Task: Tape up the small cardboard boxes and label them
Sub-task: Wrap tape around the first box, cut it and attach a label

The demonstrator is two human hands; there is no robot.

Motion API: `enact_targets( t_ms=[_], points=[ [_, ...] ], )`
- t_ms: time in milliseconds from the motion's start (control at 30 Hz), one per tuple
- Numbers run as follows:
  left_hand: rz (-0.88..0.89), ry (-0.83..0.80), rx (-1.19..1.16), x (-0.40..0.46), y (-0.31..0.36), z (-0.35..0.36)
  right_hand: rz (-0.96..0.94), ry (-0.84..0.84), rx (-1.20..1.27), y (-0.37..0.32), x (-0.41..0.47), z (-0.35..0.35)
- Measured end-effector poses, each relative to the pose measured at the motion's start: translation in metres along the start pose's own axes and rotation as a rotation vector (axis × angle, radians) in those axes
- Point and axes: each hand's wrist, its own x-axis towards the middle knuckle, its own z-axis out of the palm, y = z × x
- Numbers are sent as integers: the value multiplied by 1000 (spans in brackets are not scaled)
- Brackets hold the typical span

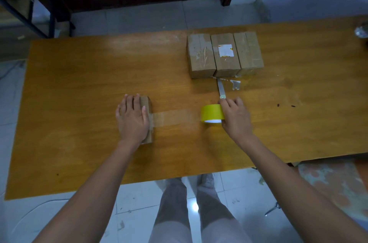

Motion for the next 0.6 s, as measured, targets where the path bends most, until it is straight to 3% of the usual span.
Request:
enact_targets(
  t_ms=[133,300,400,467,600],
  points=[
    [0,-3,4,0,-2,0,-1,8,1,2,0,1],
    [5,-2,4,0,-7,-1,7,-190,207,36,-16,-7],
    [-20,12,14,-2,-20,-3,173,-228,365,63,-31,-7],
    [-20,22,22,-3,-24,-4,354,-158,465,65,-23,-1],
    [-26,22,14,-3,-22,-6,485,-168,349,36,10,16]
  ],
)
